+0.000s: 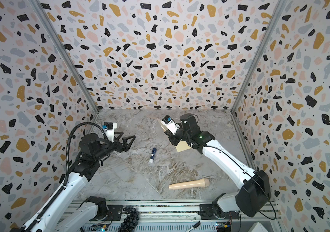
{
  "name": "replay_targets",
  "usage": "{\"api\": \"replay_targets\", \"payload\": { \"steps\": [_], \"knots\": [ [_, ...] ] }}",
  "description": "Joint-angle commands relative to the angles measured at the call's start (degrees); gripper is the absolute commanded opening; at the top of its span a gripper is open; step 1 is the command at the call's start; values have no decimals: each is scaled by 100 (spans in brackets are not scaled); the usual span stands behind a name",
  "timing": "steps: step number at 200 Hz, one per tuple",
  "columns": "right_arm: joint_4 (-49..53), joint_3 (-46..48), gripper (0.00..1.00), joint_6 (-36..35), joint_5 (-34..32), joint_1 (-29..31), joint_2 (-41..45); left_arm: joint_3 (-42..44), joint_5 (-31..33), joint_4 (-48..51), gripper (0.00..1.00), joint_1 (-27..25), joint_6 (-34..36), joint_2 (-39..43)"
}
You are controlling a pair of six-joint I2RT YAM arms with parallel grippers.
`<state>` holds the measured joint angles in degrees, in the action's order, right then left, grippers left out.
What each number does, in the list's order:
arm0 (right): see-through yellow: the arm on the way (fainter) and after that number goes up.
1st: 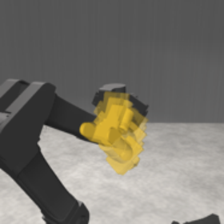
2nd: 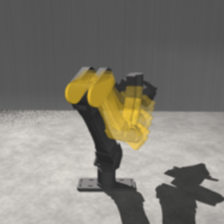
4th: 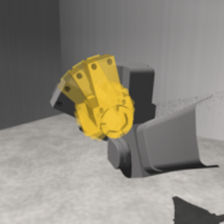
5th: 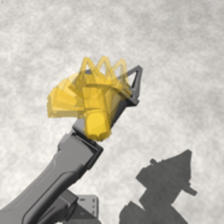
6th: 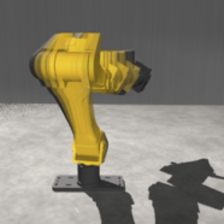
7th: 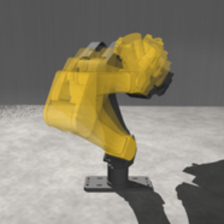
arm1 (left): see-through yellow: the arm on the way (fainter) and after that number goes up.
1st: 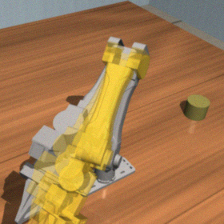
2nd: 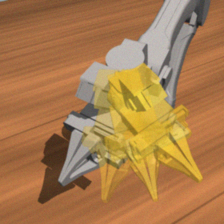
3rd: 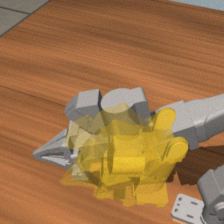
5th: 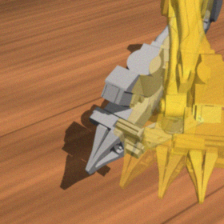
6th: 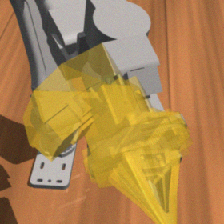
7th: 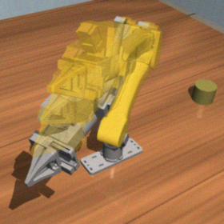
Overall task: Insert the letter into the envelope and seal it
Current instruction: 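Lift the letter with the right gripper and carry it toward the left gripper, then grasp the hanging letter edge with the left gripper while the right gripper holds it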
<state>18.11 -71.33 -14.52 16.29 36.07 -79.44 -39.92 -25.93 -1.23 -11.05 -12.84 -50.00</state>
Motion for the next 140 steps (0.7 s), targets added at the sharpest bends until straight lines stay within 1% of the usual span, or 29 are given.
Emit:
{"api": "replay_targets", "payload": {
  "steps": [1, 23, 52, 74, 83, 93, 103, 113, 128, 140],
  "knots": [
    [242, -214, 0, -381, -969, 172, 163, -161, 223, -5, 100, -71, 341, 155],
    [187, -262, 0, -346, -1236, 306, 208, -253, 383, 105, 99, -235, 577, 235],
    [204, -291, 0, -262, -1566, 508, 294, -529, 685, 364, 99, -707, 1050, 263],
    [315, -328, 0, -170, -1854, 650, 365, -793, 1026, 669, 98, -928, 1314, 237],
    [395, -360, 0, -125, -1925, 702, 400, -865, 1074, 748, 98, -976, 1307, 214],
    [448, -393, 0, -65, -2002, 762, 435, -915, 961, 771, 98, -1013, 1191, 173],
    [458, -408, 0, -29, -2115, 816, 472, -930, 784, 744, 97, -1084, 979, 136],
    [493, -434, 0, -17, -2199, 863, 469, -934, 763, 706, 96, -1189, 745, 103],
    [594, -464, 0, -33, -2251, 923, 473, -1017, 947, 788, 95, -1443, 650, 16],
    [644, -445, 0, -33, -2240, 969, 498, -1153, 1279, 1011, 95, -1721, 821, -119]
  ]
}}
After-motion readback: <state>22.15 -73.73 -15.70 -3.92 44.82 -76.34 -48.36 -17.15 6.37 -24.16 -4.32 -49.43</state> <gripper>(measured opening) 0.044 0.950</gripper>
